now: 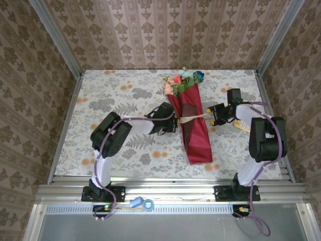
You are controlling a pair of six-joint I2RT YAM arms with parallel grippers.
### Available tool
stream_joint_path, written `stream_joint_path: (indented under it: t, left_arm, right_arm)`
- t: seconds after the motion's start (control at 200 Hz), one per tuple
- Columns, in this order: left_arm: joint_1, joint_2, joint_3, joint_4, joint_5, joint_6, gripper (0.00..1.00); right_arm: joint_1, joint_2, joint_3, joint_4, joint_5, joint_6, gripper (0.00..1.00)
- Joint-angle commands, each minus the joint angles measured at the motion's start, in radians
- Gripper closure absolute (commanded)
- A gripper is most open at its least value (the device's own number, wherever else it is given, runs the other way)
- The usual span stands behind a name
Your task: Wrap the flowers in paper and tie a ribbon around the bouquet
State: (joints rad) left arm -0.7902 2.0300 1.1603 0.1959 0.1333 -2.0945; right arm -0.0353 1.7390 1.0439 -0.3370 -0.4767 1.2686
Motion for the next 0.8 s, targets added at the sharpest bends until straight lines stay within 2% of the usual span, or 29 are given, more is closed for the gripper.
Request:
stream_joint_path:
  t: [0.0,0.08,0.19,0.325,0.6,0.795]
  left_arm:
    - [0.007,0.004,-0.01,0.013,-0.008,-0.205,1.0]
    - [0.008,0.004,-0.008,0.013,-0.005,-0.201,1.0]
    - [0.014,0.003,-0.006,0.017,-0.005,-0.19,1.0]
    - [0.027,-0.013,-0.002,-0.012,0.008,-0.149,1.0]
    - [0.064,-0.045,-0.046,0.031,0.006,-0.113,1.0]
    - [0.102,-0.078,-0.098,0.062,0.0,-0.096,1.0]
  right_arm:
    - [0.035,0.033,0.028,0.012,0.04,0.05,0.5]
    - [0.051,0.046,0.043,0.012,0.051,0.061,0.6]
    - [0.057,0.059,0.056,-0.006,0.073,0.059,0.81]
    - [0.055,0.043,0.085,-0.037,0.116,0.022,1.0]
    - [0.043,0.002,0.095,-0.048,0.143,-0.021,1.0]
    - [-0.014,-0.032,0.047,-0.009,0.135,-0.033,1.0]
